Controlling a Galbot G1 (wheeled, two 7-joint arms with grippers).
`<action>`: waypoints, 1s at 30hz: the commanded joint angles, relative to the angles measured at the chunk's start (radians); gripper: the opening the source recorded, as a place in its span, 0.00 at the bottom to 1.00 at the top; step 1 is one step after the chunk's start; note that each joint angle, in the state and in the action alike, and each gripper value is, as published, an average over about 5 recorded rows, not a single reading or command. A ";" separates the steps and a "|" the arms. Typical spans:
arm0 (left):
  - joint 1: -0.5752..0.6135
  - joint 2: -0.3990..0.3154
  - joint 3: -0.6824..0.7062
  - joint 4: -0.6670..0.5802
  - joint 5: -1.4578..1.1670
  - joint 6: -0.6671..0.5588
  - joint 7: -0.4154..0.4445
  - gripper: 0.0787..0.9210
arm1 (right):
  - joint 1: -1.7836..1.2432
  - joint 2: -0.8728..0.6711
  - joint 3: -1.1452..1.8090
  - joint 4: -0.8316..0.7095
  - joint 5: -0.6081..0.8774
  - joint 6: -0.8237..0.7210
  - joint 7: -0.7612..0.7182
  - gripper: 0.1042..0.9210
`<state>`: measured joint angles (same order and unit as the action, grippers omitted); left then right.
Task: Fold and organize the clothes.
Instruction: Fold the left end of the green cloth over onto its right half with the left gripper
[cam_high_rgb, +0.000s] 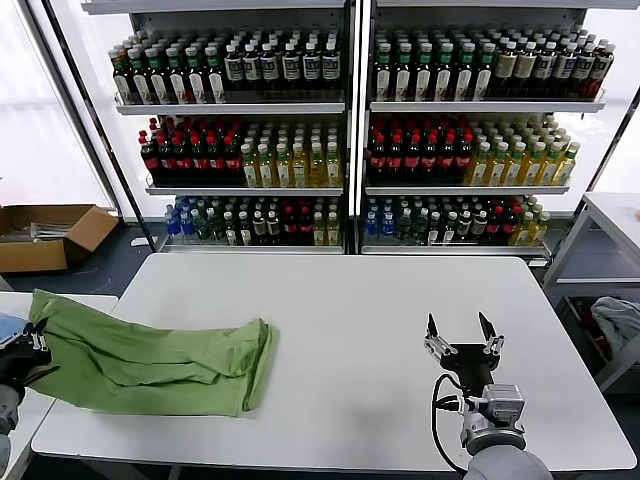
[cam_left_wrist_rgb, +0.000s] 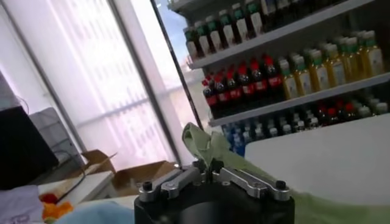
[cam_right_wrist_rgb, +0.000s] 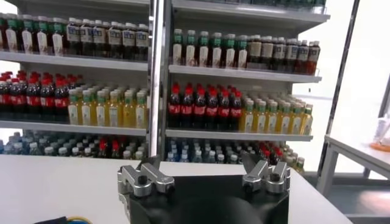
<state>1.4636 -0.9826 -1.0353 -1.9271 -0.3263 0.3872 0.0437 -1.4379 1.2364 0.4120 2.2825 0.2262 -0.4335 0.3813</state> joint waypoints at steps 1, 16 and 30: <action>-0.002 -0.149 0.258 -0.212 0.022 0.031 -0.015 0.02 | -0.045 0.003 0.017 0.017 -0.007 0.005 0.003 0.88; -0.119 -0.344 0.620 -0.132 0.230 0.055 -0.019 0.02 | -0.160 0.028 0.055 0.039 -0.041 0.042 0.010 0.88; -0.147 -0.357 0.666 0.034 0.310 0.038 0.053 0.02 | -0.141 0.042 0.041 0.010 -0.043 0.043 0.008 0.88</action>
<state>1.3441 -1.2950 -0.4506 -1.9822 -0.0838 0.4300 0.0645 -1.5744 1.2746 0.4564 2.3021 0.1868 -0.3925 0.3894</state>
